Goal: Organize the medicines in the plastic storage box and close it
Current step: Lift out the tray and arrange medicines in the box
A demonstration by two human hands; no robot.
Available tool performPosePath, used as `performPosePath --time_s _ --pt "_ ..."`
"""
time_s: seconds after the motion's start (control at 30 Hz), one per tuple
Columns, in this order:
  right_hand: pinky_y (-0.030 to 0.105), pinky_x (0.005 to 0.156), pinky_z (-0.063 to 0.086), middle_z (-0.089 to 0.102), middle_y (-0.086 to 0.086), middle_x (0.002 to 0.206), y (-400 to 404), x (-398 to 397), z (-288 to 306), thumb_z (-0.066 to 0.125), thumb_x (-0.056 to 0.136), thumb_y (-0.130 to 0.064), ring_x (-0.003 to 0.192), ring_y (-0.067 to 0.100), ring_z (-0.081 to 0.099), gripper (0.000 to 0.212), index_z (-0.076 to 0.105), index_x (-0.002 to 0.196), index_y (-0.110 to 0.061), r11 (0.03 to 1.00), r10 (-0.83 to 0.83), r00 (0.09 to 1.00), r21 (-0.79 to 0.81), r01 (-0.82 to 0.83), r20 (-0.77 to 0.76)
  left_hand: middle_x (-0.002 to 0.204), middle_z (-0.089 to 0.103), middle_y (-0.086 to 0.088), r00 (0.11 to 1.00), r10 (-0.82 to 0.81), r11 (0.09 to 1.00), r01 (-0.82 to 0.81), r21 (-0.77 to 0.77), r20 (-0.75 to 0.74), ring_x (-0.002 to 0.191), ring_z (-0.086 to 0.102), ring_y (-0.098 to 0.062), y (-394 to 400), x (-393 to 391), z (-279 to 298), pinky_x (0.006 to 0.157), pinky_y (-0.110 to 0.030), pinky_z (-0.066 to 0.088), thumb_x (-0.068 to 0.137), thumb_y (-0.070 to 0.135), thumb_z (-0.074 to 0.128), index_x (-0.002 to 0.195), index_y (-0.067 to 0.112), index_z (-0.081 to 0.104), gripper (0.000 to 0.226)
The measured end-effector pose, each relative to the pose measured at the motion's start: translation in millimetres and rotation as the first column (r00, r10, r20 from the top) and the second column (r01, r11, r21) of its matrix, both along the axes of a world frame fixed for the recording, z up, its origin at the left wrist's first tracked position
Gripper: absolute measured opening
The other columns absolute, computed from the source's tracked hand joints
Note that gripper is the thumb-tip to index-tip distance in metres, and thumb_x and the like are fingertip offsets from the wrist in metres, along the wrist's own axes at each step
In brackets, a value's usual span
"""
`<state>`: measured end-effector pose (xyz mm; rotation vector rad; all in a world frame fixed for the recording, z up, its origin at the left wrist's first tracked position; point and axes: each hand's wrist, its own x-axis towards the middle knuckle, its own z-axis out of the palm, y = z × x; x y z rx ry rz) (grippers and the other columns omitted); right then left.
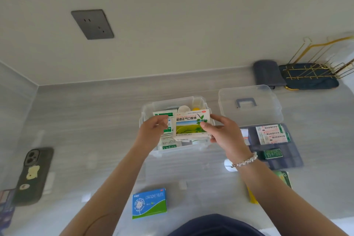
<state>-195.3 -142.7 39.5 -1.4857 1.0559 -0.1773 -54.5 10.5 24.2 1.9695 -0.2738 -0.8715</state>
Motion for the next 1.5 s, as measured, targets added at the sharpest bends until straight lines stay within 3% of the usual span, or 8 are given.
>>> performPosePath --time_s 0.07,0.17,0.33,0.5,0.93,1.27,1.37,1.5 --pt "0.033 0.061 0.055 0.070 -0.003 0.069 -2 5 -2 0.075 0.073 -0.030 0.054 0.005 0.060 0.055 0.056 0.123 -0.017 0.997 -0.007 1.000 -0.073 0.005 -0.027 0.115 0.064 0.002 0.994 -0.071 0.993 0.063 0.096 0.085 0.096 0.059 -0.016 -8 18 -12 0.084 -0.031 0.049 0.093 0.019 0.047 0.111 0.021 0.064 0.026" --pt "0.023 0.050 0.050 0.070 -0.008 0.065 -8 8 -5 0.073 0.074 -0.030 0.048 -0.001 0.061 0.053 0.056 0.123 -0.019 0.991 0.013 0.998 -0.136 -0.021 -0.064 0.114 0.061 0.007 0.946 -0.311 0.923 0.277 0.266 0.092 0.086 0.058 -0.012 -22 32 -30 0.062 -0.019 0.047 0.093 0.017 0.047 0.113 0.021 0.064 0.026" --pt "0.016 0.045 0.048 0.067 -0.014 0.067 -16 3 -3 0.071 0.075 -0.033 0.057 0.000 0.065 0.052 0.055 0.124 -0.021 0.972 0.072 0.988 -0.211 -0.100 -0.135 0.121 0.065 -0.001 0.867 -0.490 0.815 0.417 0.403 0.092 0.106 0.060 -0.017 -36 29 -60 0.092 -0.029 0.048 0.085 0.019 0.063 0.113 0.020 0.064 0.029" --pt "0.010 0.043 0.047 0.067 -0.019 0.072 -28 -8 7 0.070 0.077 -0.033 0.060 -0.004 0.066 0.051 0.055 0.124 -0.022 0.968 0.070 0.988 -0.229 -0.100 -0.134 0.121 0.065 0.000 0.818 -0.571 0.752 0.487 0.444 0.069 0.107 0.061 -0.018 -38 22 -84 0.093 -0.033 0.050 0.077 0.018 0.072 0.115 0.024 0.063 0.040" --pt "0.005 0.040 0.041 0.067 -0.022 0.062 -50 -28 9 0.072 0.075 -0.032 0.049 -0.011 0.060 0.054 0.055 0.125 -0.021 0.983 0.063 0.993 -0.164 -0.080 -0.105 0.111 0.063 -0.002 0.457 -0.883 0.373 0.550 0.747 0.105 0.098 0.060 -0.024 -54 25 -91 0.083 -0.037 0.053 0.071 0.032 0.075 0.118 0.019 0.050 0.055" --pt "0.011 0.042 0.047 0.067 -0.022 0.066 -50 -31 4 0.071 0.076 -0.032 0.046 -0.008 0.059 0.052 0.056 0.125 -0.021 0.982 0.093 0.987 -0.150 -0.113 -0.134 0.106 0.055 0.002 0.388 -0.889 0.437 0.562 0.702 0.243 0.092 0.057 -0.022 -58 31 -77 0.071 -0.029 0.049 0.078 0.028 0.068 0.085 0.013 0.059 0.019" --pt "0.036 0.062 0.060 0.072 -0.015 0.069 -48 -26 4 0.072 0.075 -0.035 0.049 -0.001 0.061 0.053 0.055 0.124 -0.024 0.985 0.098 0.983 -0.125 -0.118 -0.157 0.088 0.059 0.007 0.475 -0.867 0.440 0.590 0.677 0.149 0.075 0.058 -0.014 -53 37 -69 0.065 -0.024 0.046 0.077 0.026 0.070 0.076 0.021 0.054 0.016" --pt "0.045 0.069 0.059 0.075 -0.003 0.077 -40 -11 3 0.073 0.074 -0.036 0.065 0.014 0.069 0.050 0.057 0.120 -0.024 0.980 0.133 0.978 -0.123 -0.154 -0.161 0.075 0.063 0.009 0.602 -0.797 0.494 0.606 0.623 0.047 0.060 0.068 -0.009 -47 47 -56 0.058 -0.021 0.048 0.077 0.019 0.070 0.076 0.019 0.060 0.010"
